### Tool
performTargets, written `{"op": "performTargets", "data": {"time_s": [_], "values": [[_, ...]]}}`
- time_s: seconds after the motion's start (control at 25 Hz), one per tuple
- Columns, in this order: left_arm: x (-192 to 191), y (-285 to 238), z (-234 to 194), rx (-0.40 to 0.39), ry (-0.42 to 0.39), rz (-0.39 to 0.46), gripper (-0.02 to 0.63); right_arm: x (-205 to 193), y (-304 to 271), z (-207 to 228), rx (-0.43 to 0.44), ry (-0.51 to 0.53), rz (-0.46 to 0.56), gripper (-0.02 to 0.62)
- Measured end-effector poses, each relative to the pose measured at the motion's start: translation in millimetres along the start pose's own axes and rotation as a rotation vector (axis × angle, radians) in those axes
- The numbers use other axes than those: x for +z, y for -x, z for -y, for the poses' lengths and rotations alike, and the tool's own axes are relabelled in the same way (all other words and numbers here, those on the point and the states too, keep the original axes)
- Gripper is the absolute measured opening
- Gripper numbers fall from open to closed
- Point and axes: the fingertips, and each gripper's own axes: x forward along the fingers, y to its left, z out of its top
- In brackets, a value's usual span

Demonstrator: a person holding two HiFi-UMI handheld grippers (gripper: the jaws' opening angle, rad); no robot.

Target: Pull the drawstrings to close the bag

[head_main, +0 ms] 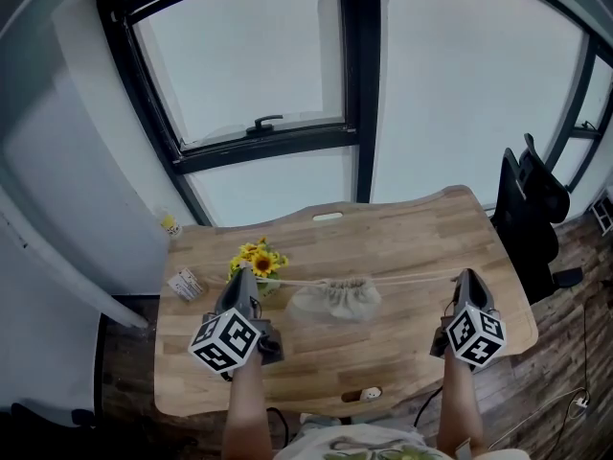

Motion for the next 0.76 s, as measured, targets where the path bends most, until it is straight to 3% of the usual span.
{"op": "performTargets", "data": {"time_s": [0.76], "values": [[-8.6, -5.0, -0.3, -0.018, -0.003, -0.028, 0.015, 0.1, 0.8, 4.4, -0.017, 0.022, -0.008, 0.011]]}}
